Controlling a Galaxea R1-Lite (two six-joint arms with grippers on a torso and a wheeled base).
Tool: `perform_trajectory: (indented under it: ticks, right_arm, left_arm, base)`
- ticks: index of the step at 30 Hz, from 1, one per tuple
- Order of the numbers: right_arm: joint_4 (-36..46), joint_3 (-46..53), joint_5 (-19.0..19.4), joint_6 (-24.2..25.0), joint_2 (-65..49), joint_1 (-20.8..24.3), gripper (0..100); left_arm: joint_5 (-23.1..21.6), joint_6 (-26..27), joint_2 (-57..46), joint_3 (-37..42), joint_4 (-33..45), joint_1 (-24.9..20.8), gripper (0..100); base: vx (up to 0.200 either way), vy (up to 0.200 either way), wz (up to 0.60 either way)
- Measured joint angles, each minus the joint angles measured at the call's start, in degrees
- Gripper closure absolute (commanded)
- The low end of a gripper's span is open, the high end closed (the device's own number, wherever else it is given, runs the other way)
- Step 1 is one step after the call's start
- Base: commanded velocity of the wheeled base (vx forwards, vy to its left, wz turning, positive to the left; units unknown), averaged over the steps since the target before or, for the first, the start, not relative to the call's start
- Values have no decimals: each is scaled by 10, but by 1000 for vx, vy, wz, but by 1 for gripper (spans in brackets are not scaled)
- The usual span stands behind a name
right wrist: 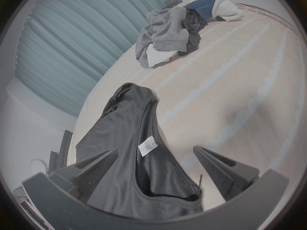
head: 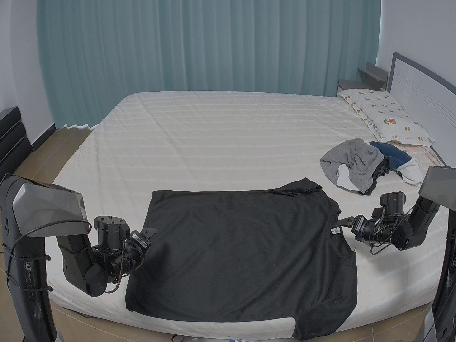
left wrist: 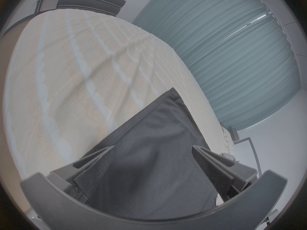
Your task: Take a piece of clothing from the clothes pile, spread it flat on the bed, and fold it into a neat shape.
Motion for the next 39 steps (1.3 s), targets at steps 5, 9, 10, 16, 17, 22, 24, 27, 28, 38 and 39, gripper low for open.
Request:
perform_trajectory:
  ticks: [5, 9, 10, 16, 17, 22, 24, 27, 28, 38, 39]
  right_arm:
    - [4, -28, -1, 1, 20, 2, 0]
    - [6, -37, -4, 1, 32, 8, 100]
    - [7, -38, -4, 1, 34, 9, 100]
    - [5, -33, -7, 1, 39, 7, 100]
    - [4, -32, -7, 1, 39, 5, 100]
    - [0, -26, -7, 0, 36, -9, 100]
    - [1, -24, -7, -1, 32, -15, 100]
    - [1, -19, -7, -4, 27, -20, 100]
    - [0, -17, -7, -5, 26, -21, 100]
    - [0, -2, -5, -11, 22, -8, 0]
    - [0, -1, -4, -11, 23, -6, 0]
  left_arm:
    - [0, 0, 1, -1, 0, 0, 0]
    - [0, 0, 3, -2, 0, 0, 0]
    - [0, 0, 3, -3, 0, 0, 0]
    - [0, 0, 4, -3, 0, 0, 0]
    - [0, 0, 4, -3, 0, 0, 0]
    - [0, 0, 4, -3, 1, 0, 0]
    - [0, 0, 4, -3, 1, 0, 0]
    - [0, 0, 4, -3, 1, 0, 0]
    - [0, 0, 4, -4, 1, 0, 0]
    - [0, 0, 5, -4, 1, 0, 0]
    - [0, 0, 4, -4, 1, 0, 0]
  base:
    - [0, 0, 0]
    - [0, 0, 0]
    - [0, 0, 0]
    - [0, 0, 0]
    - [0, 0, 0]
    - [0, 0, 0]
    - [0, 0, 0]
    - [0, 0, 0]
    - [0, 0, 0]
    - [0, 0, 0]
    - [0, 0, 0]
